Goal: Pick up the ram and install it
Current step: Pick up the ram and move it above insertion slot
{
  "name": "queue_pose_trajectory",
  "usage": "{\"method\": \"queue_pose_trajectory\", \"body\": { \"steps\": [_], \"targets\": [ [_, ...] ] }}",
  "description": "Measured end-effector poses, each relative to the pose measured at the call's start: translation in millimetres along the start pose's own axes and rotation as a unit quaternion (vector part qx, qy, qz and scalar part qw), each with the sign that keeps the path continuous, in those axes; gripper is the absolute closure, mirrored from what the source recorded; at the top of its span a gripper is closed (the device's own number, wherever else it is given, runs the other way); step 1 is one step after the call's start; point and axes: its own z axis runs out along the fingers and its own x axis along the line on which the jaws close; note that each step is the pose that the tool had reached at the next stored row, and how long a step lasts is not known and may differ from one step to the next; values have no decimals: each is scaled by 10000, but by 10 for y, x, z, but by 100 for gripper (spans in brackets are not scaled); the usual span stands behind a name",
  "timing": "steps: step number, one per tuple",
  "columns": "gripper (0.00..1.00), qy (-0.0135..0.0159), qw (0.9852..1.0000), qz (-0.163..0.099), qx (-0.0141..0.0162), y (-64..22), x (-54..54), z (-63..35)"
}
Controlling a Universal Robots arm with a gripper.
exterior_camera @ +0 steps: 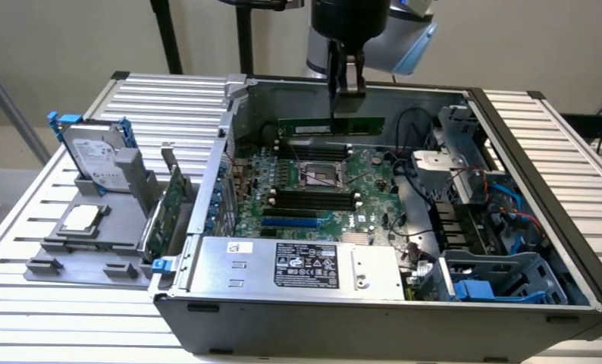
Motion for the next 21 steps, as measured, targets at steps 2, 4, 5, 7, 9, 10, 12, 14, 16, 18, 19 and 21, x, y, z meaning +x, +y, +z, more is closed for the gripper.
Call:
{"method": "queue_pose_trajectory", "body": {
  "steps": [2,4,5,7,9,10,12,14,16,18,19,21],
  "targets": [
    [86,0,10000,0,-12,-5,-85,18],
    [86,0,10000,-1,-33,-11,-163,30],
    [86,-1,10000,0,-53,-16,-191,34],
    [86,-2,9999,-1,-103,-36,-230,40],
    [86,-3,9999,0,-165,-64,-255,46],
    [86,-3,9998,-1,-198,-82,-263,47],
    [86,-3,9997,0,-242,-120,-269,51],
    [86,1,9996,30,-273,-130,-269,54],
    [86,8,9995,114,-298,-130,-269,61],
    [86,12,9993,163,-325,-135,-269,67],
    [86,12,9993,165,-348,-143,-269,68],
    [86,12,9992,165,-358,-144,-269,67]
  ]
}}
